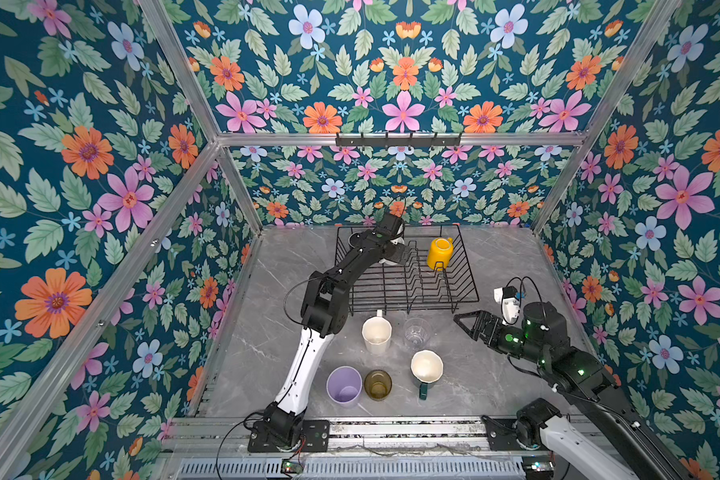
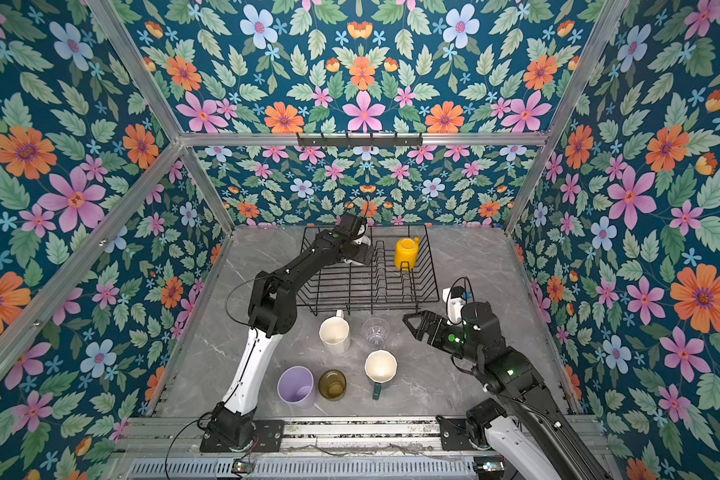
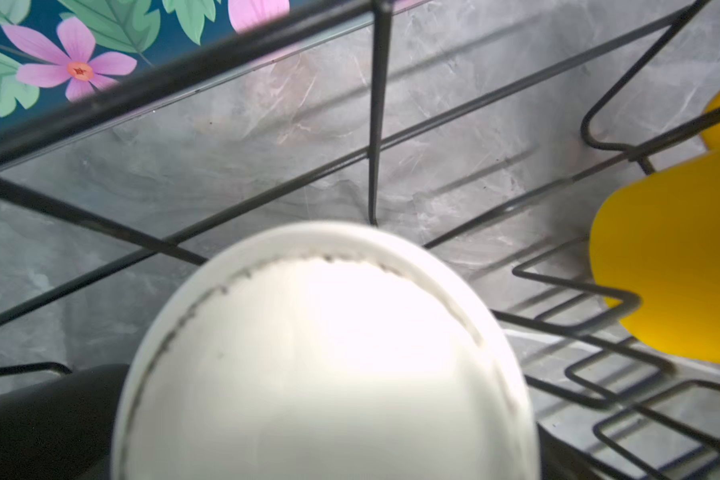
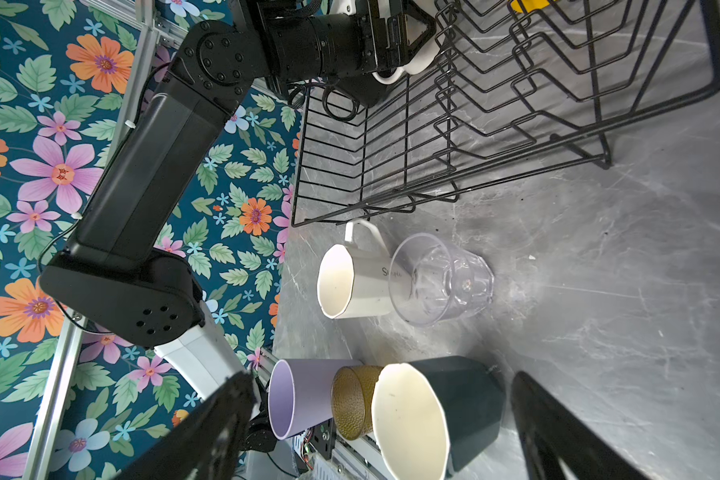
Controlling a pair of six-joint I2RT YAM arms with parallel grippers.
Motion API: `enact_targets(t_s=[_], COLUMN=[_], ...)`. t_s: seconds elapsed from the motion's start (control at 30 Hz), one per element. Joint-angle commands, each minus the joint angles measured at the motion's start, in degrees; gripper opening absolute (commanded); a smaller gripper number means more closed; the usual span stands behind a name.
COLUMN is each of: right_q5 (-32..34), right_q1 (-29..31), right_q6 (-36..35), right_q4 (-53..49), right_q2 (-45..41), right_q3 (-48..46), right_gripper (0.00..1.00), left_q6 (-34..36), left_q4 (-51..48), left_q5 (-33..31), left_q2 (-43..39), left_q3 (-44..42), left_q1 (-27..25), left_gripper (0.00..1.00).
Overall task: Load the cups into the dish rack
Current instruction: 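Tilt the red-lined mug down and lower it into the rack with the left gripper, then open and raise the left gripper while the right gripper nears the clear cup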
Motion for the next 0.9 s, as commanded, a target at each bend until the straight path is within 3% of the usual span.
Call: enact_targets(t_s=[0.0,0.3,0.5,0.87], right_q5=[1.14,5.63,7.95,18.93], right_q1=[0.03,0.03,0.36,10.91], right_q6=[0.26,-3.7,-6.35,-8.17], right_q4=[-0.18,-8.65,-13.51,-16.56], right_q2=[0.08,4.17,9.39,21.1], right_q3=[0.05,4.71,8.34,13.62], right_gripper=[0.96,0.9,0.8,0.71], left_q6=[0.19,-0.25,-1.21,-3.06], left_q4=[1.56,4.94,9.16,19.85], left_q5=[0.16,1.74,1.9,0.49], left_q2=[-1.15,-6.94,-13.92,-32.08], left_q3=[-0.86,-6.01,-12.09,-28.03], left_q1=[0.07,0.01,-0.02,0.07], left_gripper=[0.99,0.99,0.99,0.99])
